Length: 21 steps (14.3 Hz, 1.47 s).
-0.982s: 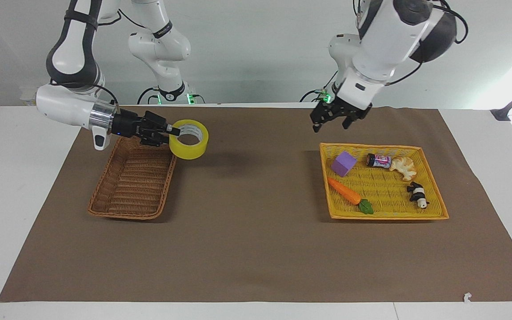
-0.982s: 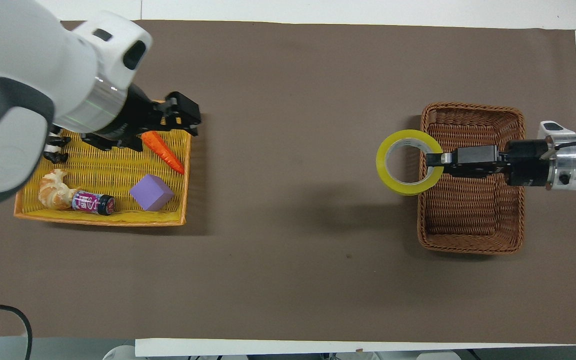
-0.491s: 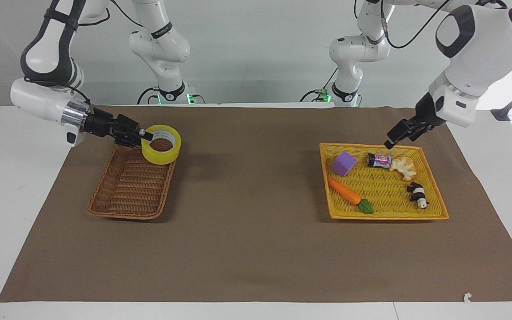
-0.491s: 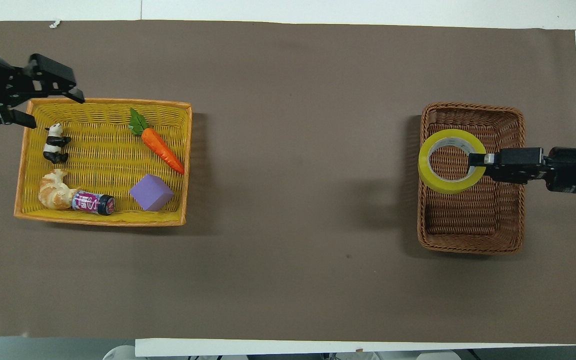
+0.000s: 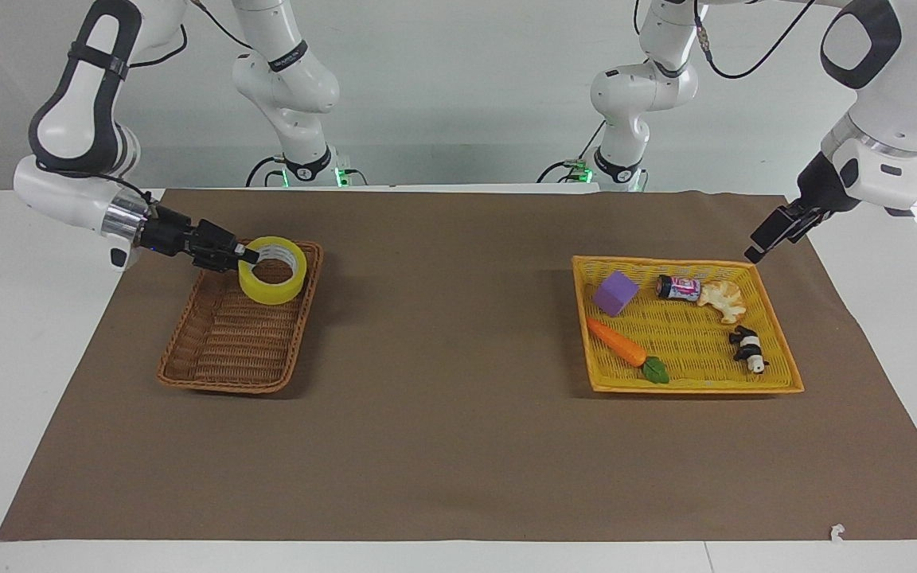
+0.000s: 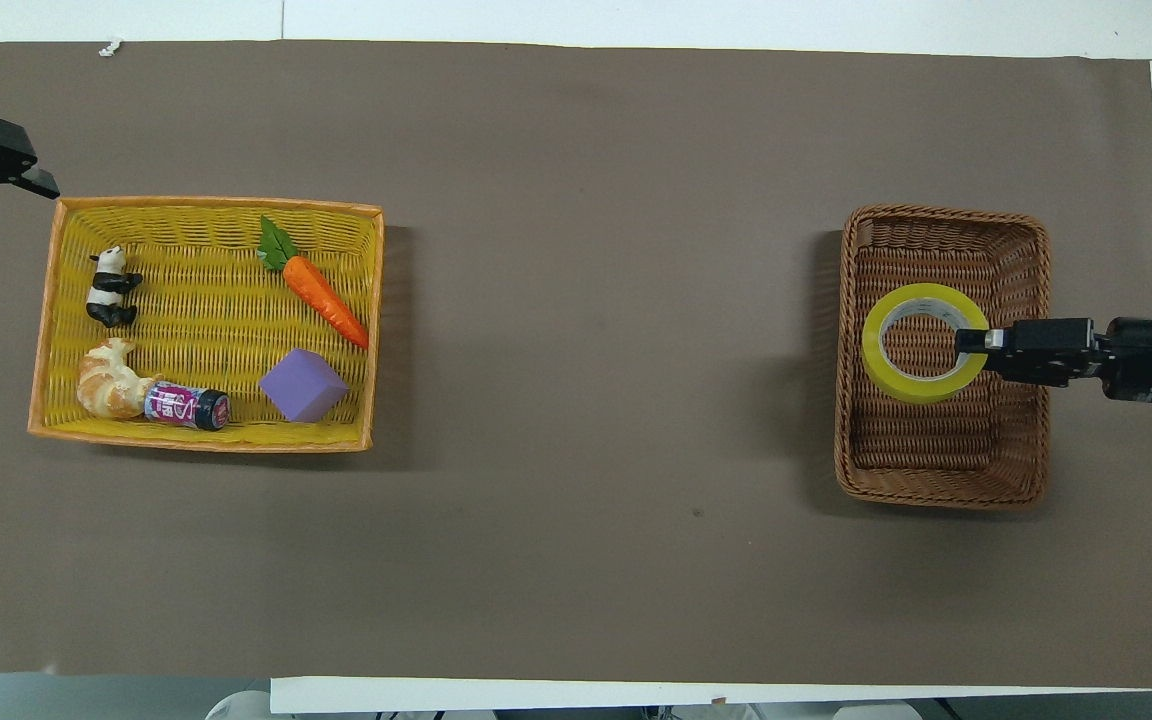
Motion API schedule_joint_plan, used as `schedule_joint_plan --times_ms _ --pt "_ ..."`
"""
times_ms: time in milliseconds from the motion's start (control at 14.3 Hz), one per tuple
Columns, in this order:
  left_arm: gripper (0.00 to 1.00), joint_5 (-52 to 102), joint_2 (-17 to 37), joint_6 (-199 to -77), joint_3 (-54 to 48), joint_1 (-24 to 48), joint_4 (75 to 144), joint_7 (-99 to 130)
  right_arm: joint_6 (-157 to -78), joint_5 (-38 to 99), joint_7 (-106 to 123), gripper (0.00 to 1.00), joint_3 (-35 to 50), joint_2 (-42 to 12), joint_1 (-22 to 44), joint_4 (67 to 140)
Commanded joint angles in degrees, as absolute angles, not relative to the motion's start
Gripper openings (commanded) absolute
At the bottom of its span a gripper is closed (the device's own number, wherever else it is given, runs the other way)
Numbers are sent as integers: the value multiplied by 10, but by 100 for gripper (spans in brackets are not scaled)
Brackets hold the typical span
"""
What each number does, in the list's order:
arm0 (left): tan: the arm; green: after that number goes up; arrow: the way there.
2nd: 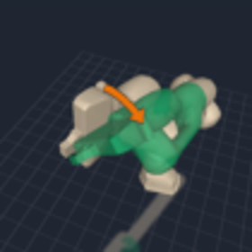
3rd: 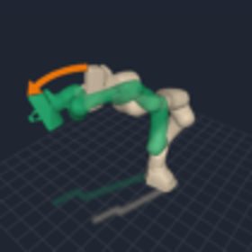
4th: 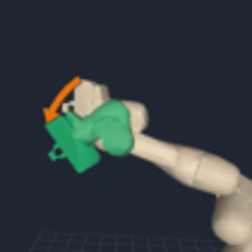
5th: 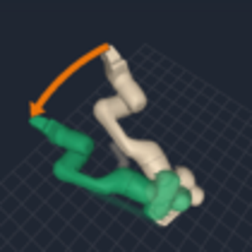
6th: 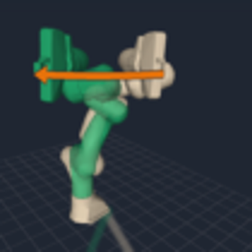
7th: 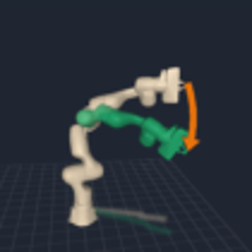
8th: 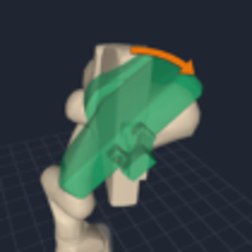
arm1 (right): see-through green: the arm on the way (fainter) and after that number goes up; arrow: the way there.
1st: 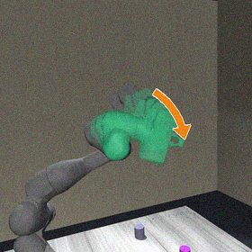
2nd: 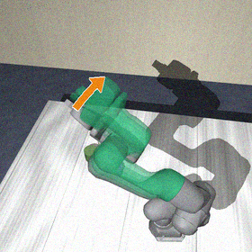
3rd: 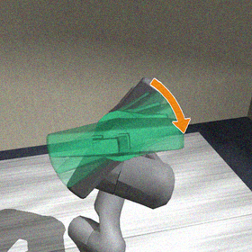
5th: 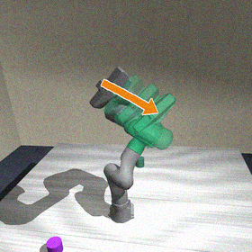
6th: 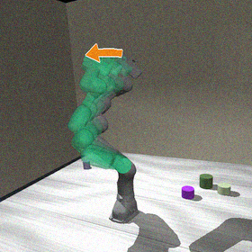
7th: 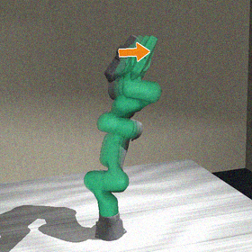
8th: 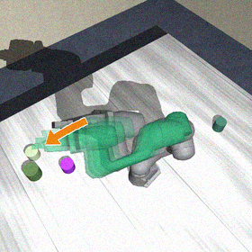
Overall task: Move tape to another basket
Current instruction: 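Lower the tape into the wicker basket with the right gripper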
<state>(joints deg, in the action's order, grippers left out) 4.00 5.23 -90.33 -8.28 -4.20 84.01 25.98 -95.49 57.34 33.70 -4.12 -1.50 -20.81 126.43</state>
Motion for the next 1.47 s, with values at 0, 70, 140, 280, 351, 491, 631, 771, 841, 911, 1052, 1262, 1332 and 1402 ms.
schedule_joint_plan --times_ms 0,70,140,280,351,491,631,771,841,911,1052,1262,1332,1402 --pt "100 33 30 -904 -73 -52 869 261 -943 552 376 0 -35 -25 -231 1263" --pt "100 33 24 -910 -74 -52 887 259 -943 548 407 0 -35 -46 -247 1263" --pt "100 33 17 -912 -75 -52 898 258 -943 548 435 0 -35 -63 -253 1262" --pt "100 33 8 -913 -74 -45 916 236 -959 546 467 0 -35 -85 -254 1262" --pt "100 33 4 -913 -74 -42 923 229 -972 541 472 0 -35 -90 -254 1262" --pt "100 33 -3 -911 -75 -35 932 212 -982 530 474 0 -35 -91 -253 1262" --pt "100 33 -18 -912 -74 -33 956 165 -990 512 474 1 -35 -91 -253 1262" --pt "100 33 -25 -914 -75 -34 966 150 -990 502 473 44 -35 -91 -254 1259" --pt "100 33 -25 -915 -75 -34 969 142 -991 499 473 93 -35 -92 -254 1259" --pt "100 33 -26 -915 -76 -34 970 140 -990 498 472 100 -35 -92 -256 1257" --pt "100 33 -26 -918 -82 -34 972 140 -990 490 472 100 -35 -92 -256 1246" --pt "100 33 -30 -922 -86 -33 986 133 -990 445 465 100 -35 -85 -249 1214" --pt "100 33 -32 -924 -86 -33 992 131 -990 430 465 100 -35 -83 -248 1202" --pt "100 33 -33 -926 -86 -33 994 131 -990 412 464 100 -33 -78 -248 1189"
